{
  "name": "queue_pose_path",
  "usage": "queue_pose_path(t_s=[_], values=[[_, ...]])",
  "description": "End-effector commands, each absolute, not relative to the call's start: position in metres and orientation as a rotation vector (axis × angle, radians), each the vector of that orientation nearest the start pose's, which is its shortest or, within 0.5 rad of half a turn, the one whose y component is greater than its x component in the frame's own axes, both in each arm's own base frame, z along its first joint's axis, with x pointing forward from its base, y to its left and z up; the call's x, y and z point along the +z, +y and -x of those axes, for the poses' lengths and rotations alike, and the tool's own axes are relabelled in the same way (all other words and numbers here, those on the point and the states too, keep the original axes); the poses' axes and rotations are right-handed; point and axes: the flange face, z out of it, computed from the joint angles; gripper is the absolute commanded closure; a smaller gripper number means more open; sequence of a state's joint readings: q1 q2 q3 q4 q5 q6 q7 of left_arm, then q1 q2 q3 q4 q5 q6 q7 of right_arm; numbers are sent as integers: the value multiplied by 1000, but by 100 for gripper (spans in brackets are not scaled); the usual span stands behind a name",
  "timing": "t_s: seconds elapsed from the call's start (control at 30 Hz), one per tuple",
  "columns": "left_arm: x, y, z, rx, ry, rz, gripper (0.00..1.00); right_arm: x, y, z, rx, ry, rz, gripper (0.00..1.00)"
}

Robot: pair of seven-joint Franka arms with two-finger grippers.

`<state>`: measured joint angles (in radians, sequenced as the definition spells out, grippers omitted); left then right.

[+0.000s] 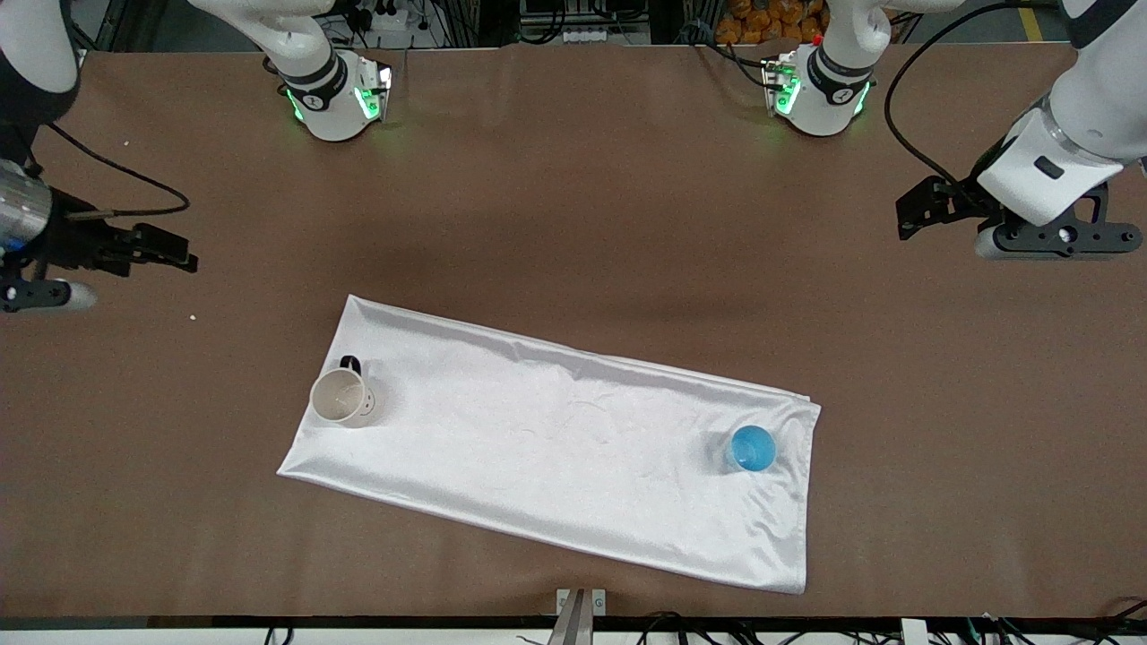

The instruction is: Place blue cup into white mug on table

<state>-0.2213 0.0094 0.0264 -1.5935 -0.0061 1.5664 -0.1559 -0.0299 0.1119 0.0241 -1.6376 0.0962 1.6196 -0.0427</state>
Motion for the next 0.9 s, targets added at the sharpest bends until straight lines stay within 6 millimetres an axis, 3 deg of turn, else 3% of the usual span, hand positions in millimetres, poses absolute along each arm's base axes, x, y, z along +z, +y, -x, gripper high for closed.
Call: queue_pose_path(t_s=[0.0,0.33,0.57,0.87], values=[[609,-109,-546,49,82,3139,0,488,27,-594,229,-41,3008,0],[607,-114,-548,41,82,3140,0,386,71,-606,359,-50,3009,0],[606,-112,-549,41,79,3137,0,353,87,-608,434,25,2989,0],[605,-112,-551,42,77,3135,0,314,111,-618,391,44,2997,0]])
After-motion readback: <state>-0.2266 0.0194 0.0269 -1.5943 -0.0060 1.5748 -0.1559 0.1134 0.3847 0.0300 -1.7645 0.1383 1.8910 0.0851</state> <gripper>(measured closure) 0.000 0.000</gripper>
